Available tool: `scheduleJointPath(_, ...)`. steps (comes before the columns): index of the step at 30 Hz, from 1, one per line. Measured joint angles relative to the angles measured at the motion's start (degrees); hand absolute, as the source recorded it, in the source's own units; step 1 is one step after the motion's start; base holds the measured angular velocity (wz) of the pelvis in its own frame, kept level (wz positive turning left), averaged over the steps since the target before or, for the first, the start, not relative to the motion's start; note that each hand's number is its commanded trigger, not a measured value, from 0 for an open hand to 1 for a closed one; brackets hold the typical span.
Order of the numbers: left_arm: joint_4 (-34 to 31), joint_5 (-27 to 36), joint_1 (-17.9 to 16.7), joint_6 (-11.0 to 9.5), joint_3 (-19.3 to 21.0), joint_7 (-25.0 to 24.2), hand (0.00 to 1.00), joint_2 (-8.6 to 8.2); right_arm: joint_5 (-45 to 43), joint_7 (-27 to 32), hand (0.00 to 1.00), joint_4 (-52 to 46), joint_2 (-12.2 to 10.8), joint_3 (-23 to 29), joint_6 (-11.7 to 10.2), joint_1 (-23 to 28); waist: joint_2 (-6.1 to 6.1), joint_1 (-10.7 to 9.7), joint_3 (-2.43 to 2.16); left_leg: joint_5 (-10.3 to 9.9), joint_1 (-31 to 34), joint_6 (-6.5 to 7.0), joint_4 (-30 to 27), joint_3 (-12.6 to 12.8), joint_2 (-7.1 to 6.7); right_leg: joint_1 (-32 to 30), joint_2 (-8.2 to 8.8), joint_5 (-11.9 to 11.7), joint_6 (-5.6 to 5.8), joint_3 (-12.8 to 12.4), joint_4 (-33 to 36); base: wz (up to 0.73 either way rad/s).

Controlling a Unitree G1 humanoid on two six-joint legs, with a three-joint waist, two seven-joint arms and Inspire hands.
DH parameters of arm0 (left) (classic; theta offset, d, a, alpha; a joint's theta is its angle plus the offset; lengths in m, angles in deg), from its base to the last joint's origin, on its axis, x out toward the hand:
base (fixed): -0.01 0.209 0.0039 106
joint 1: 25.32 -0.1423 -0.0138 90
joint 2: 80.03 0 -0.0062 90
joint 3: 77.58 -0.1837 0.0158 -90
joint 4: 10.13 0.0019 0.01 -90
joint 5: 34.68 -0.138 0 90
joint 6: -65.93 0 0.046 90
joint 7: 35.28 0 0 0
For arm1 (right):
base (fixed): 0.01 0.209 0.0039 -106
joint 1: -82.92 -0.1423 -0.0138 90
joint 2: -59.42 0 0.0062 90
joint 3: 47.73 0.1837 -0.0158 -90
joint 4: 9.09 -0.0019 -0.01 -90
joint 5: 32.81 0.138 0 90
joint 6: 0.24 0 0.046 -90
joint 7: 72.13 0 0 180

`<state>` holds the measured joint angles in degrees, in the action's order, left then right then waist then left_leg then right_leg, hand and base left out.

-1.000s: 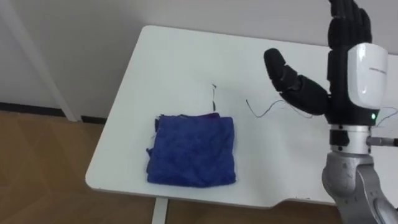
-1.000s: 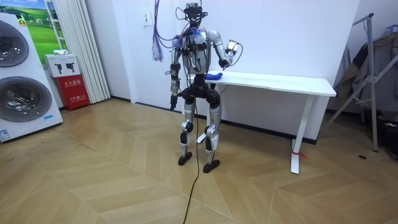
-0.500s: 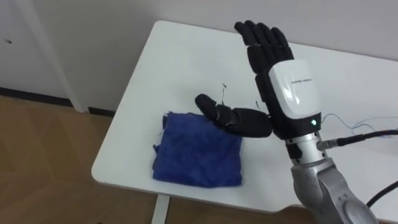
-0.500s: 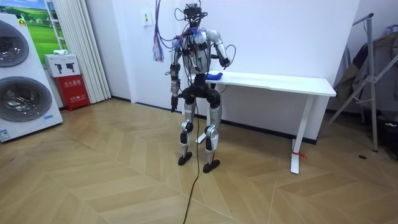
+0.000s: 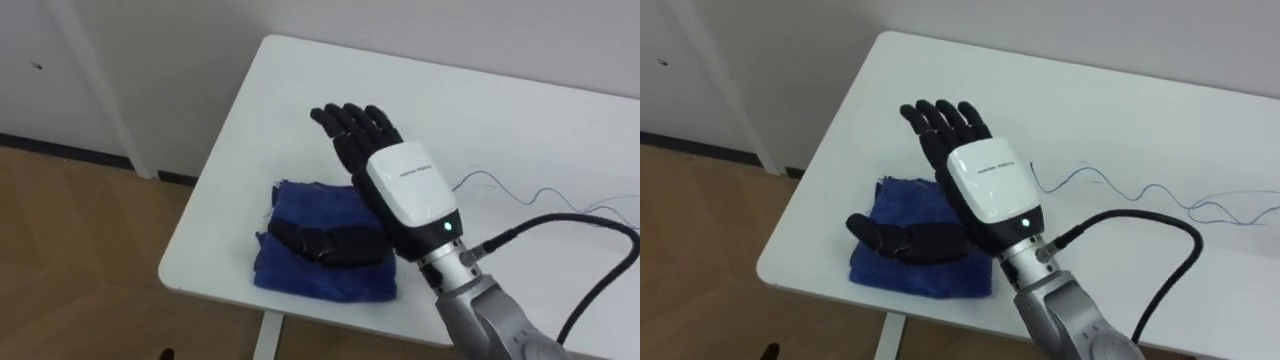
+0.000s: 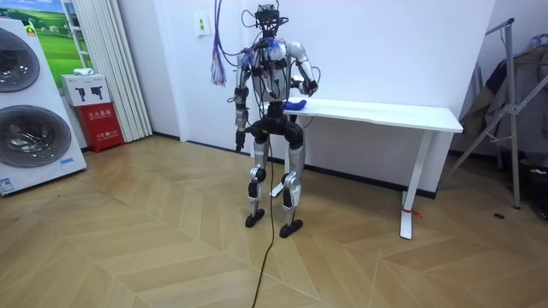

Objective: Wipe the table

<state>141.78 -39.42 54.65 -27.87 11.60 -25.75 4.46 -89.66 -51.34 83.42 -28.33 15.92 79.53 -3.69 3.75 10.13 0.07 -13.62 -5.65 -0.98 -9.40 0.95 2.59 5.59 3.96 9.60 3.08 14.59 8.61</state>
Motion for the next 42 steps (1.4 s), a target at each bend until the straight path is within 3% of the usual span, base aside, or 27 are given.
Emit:
scheduleJointPath(3,0.35,0.01,-0.04,-0.02,0.02,0.01,0.00,0.00,-0.03,-1.07,0.00,4.48,-0.05,-0.39,0.39,1.22,0.22,0.19,-0.13,0.00,-0.08,0.00,0.00,0.00,-0.02,0.03,0.00,0.00,0.00,-0.07,-0.01,0.00)
scheduleJointPath(8,0.85,0.06,-0.03,-0.02,0.01,0.07,0.00,-0.03,-0.01,-2.02,0.00,9.06,-0.10,-0.45,0.60,2.33,0.11,0.63,0.04,0.00,0.01,0.00,0.01,0.02,-0.02,-0.06,-0.01,0.00,0.00,-0.21,-0.06,0.00)
scheduleJointPath(16,0.76,0.07,0.39,-0.04,-0.04,0.03,0.00,-0.03,-1.82,-3.14,0.00,11.18,-0.99,-0.47,1.48,2.33,0.08,0.69,0.15,0.00,0.05,0.00,0.05,-0.12,-0.04,-0.04,0.01,0.00,0.00,-0.11,-0.06,0.00)
scheduleJointPath(24,0.71,0.13,0.95,-1.52,-0.63,0.10,0.00,-0.12,-1.78,-1.92,0.00,12.90,-2.21,0.27,-0.30,2.42,-0.11,-0.74,0.25,0.00,0.32,0.00,0.05,-0.55,-0.08,-0.04,0.02,0.00,0.00,0.58,-0.14,0.02)
scheduleJointPath(25,0.70,0.14,1.00,-1.55,-0.63,0.10,0.00,-0.12,-1.78,-1.73,0.03,12.98,-2.29,0.28,-0.34,2.49,-0.10,-0.77,0.25,0.00,0.33,0.00,0.05,-0.57,-0.08,-0.04,0.03,0.00,0.00,0.64,-0.14,0.00)
scheduleJointPath(26,0.71,0.14,1.09,-1.55,-0.55,0.09,0.00,-0.12,-1.80,-1.36,0.89,12.99,-2.31,0.28,-0.45,2.64,-0.07,-0.77,0.23,0.00,0.34,0.00,0.05,-0.62,-0.08,-0.04,0.03,0.00,0.00,0.64,-0.14,0.00)
scheduleJointPath(27,0.71,0.13,1.14,-1.55,-0.52,0.08,0.00,-0.12,-1.80,-1.02,1.00,12.99,-2.31,0.30,-0.48,2.86,-0.05,-0.75,0.21,0.00,0.33,0.00,0.05,-0.64,-0.08,-0.03,0.03,0.00,0.00,0.64,-0.14,0.00)
scheduleJointPath(42,0.83,0.12,0.79,-1.55,-0.50,1.00,0.00,-0.24,-0.68,7.67,1.00,12.96,-3.47,2.83,-2.92,3.55,-0.09,-0.78,-0.15,0.00,-0.05,0.00,0.02,-2.02,-0.23,1.51,0.06,0.00,0.00,1.91,-1.02,0.05)
